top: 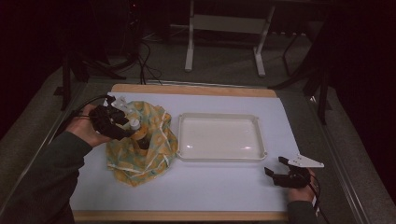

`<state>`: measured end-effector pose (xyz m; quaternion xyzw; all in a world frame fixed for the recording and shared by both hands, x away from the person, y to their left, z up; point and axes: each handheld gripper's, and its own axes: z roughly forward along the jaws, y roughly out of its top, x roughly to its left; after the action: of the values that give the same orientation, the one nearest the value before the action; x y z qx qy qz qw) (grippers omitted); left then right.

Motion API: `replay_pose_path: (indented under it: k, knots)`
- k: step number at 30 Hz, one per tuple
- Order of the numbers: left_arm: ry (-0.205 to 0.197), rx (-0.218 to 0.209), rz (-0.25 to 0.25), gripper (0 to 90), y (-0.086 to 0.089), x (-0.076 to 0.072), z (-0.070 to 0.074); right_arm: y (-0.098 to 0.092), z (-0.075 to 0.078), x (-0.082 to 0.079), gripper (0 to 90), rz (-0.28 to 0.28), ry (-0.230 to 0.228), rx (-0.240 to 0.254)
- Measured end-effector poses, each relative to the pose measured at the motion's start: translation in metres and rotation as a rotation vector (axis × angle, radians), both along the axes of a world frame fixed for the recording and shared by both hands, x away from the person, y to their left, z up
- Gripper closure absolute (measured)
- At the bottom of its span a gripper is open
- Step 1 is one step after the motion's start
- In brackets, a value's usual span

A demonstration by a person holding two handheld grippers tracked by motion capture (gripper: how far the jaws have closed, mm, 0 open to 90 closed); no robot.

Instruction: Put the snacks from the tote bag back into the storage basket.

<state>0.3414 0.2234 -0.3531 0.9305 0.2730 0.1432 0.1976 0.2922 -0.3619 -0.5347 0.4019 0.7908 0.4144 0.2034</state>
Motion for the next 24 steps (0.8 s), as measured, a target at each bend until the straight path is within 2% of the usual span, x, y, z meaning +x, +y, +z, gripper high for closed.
replay_pose_path:
  k: [8,17,20,24]
  knots:
    - [0.013,0.023,0.02,50.5,-0.007,0.005,0.001,0.0,0.0,0.0,18.2,-0.001,0.002,0.002]
    - [0.038,0.009,0.055,49.2,-0.011,0.013,-0.001,0.0,0.0,0.0,18.2,0.002,0.002,-0.003]
    - [0.041,0.017,0.085,49.5,-0.014,0.016,-0.003,0.0,0.0,0.0,18.2,0.004,0.003,-0.003]
    - [0.055,0.019,0.098,49.9,-0.017,0.02,-0.005,0.0,0.0,0.0,18.2,0.004,0.003,-0.003]
